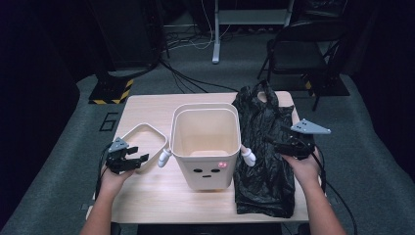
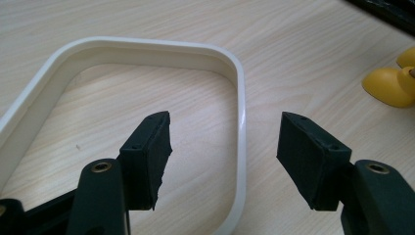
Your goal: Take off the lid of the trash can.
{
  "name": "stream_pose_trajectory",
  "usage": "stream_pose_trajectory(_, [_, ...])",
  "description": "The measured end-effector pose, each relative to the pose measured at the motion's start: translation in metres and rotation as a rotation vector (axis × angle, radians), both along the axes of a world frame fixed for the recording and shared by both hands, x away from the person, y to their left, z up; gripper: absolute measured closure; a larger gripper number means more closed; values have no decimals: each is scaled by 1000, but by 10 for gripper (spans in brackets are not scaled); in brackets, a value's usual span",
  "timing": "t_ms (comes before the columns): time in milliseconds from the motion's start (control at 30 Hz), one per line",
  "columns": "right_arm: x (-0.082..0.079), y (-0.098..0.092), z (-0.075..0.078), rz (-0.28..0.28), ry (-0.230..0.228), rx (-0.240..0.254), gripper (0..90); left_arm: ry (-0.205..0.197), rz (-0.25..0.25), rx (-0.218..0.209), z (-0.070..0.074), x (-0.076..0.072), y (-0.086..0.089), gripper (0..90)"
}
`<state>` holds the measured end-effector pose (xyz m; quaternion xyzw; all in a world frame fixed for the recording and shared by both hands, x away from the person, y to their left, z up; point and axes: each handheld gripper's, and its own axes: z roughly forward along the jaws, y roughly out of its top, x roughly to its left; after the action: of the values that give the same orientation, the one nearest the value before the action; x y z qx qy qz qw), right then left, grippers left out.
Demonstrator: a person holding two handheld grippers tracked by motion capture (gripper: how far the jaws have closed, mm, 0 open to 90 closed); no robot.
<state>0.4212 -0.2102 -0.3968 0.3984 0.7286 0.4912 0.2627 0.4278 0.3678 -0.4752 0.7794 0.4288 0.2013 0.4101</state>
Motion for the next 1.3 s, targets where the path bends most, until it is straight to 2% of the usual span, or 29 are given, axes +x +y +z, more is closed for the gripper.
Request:
stream_pose_trajectory(200, [5,-9,-20,-44,32,-36,297,1,6,2,-1,1,1,370])
stream_pose_trajectory(267, [7,-16,-30,-56,62,-29,310,0,13,4,-1,1,2,370])
stream_pose_trajectory(400, [9,-23,-39,-73,74,-4,306,-2,21,-1,-1,1,3,370])
stream_pose_trajectory(533, [11,-29,-48,-104,85,13,264,-2,24,4,-1,2,3,370])
stream_pose_trajectory(633, [12,-31,-52,-104,75,17,197,2,23,6,-2,2,3,370])
stream_pose_trajectory(767, [17,-32,-56,-121,81,28,127,3,26,0,-2,3,3,372])
stream_pose_trajectory(800, [21,-32,-58,-142,86,40,59,4,27,-1,-2,3,4,372])
stream_pose_trajectory(867, [25,-32,-60,-160,97,46,26,6,27,0,-3,4,4,372])
stream_pose_trajectory(1033, [34,-26,-65,-176,103,27,7,17,31,1,-4,5,5,375])
stream_pose_trajectory(1067, [37,-21,-68,-200,98,-4,0,17,30,1,-4,5,5,375])
stream_pose_trajectory(1167, [42,-15,-72,-223,98,-21,0,16,28,-1,-4,5,6,377])
stream_pose_trajectory(1233, [44,-14,-74,-233,105,-19,0,16,30,-1,-4,5,6,380])
stream_pose_trajectory(1267, [49,-13,-77,-267,136,-9,0,18,28,0,-4,4,6,383])
stream_pose_trajectory(1300, [49,-13,-77,-267,136,-9,0,18,28,0,-4,4,6,385])
